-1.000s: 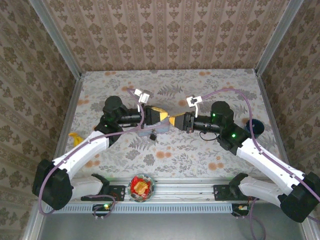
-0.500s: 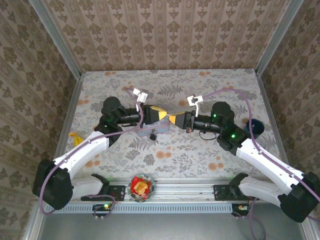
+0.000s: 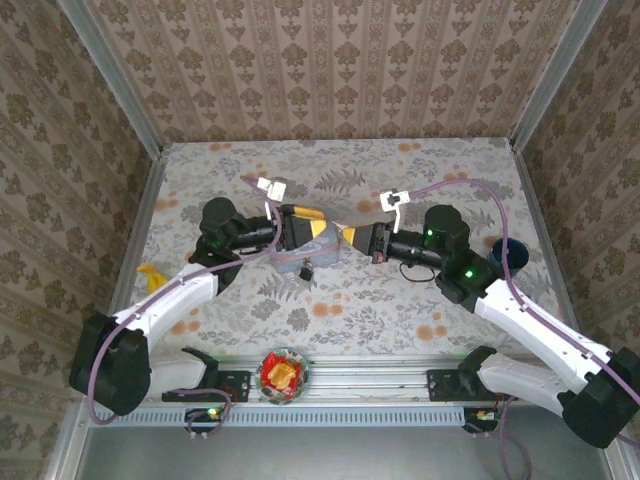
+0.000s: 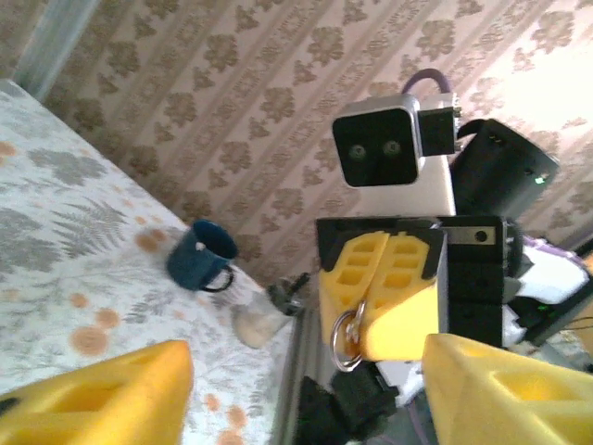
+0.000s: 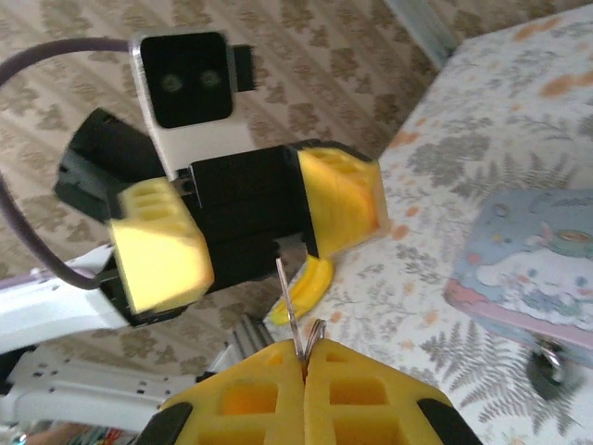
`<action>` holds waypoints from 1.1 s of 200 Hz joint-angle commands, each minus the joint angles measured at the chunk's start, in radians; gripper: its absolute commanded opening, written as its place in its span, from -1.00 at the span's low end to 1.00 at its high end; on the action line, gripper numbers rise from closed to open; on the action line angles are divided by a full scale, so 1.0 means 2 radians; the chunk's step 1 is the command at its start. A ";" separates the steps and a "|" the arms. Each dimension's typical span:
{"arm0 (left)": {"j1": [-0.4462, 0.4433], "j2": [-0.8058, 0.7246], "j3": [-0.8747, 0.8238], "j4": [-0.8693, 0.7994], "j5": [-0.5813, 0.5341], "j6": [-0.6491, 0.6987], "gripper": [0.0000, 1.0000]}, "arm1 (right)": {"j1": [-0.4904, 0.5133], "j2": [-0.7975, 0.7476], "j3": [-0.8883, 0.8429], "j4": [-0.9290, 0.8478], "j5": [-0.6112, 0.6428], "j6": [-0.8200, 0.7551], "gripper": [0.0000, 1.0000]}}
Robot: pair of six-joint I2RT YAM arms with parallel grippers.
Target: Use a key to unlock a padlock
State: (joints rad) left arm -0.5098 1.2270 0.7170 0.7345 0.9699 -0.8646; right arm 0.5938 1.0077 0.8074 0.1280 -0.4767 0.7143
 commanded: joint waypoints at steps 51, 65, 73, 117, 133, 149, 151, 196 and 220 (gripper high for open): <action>-0.019 -0.114 -0.034 -0.260 -0.305 0.129 1.00 | -0.001 -0.026 -0.045 -0.103 0.138 0.030 -1.00; -0.054 -0.142 -0.043 -0.327 -0.425 0.152 1.00 | -0.001 -0.024 -0.055 -0.107 0.142 0.038 -1.00; -0.073 -0.153 -0.050 -0.355 -0.478 0.157 1.00 | -0.002 -0.022 -0.061 -0.107 0.144 0.042 -1.00; -0.156 -0.165 -0.111 -0.399 -0.627 0.107 1.00 | -0.002 -0.008 -0.087 -0.090 0.157 0.054 -1.00; -0.182 -0.141 -0.117 -0.403 -0.654 0.100 0.94 | -0.002 -0.004 -0.092 -0.091 0.166 0.059 -1.00; -0.202 -0.103 -0.114 -0.401 -0.666 0.110 0.88 | -0.002 -0.001 -0.097 -0.085 0.172 0.065 -1.00; -0.204 -0.098 -0.112 -0.400 -0.666 0.112 0.88 | -0.002 0.000 -0.098 -0.084 0.172 0.065 -1.00; -0.212 0.012 -0.067 -0.400 -0.636 0.143 0.70 | -0.003 0.006 -0.106 -0.083 0.182 0.067 -1.00; -0.211 0.051 -0.042 -0.416 -0.632 0.140 0.56 | -0.003 0.002 -0.111 -0.093 0.200 0.071 -1.00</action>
State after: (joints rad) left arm -0.9287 1.2766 0.5716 -0.0681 -0.2882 -0.6060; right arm 0.5934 1.0164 0.6037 -0.0574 -0.1394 0.8406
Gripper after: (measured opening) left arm 0.802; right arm 0.058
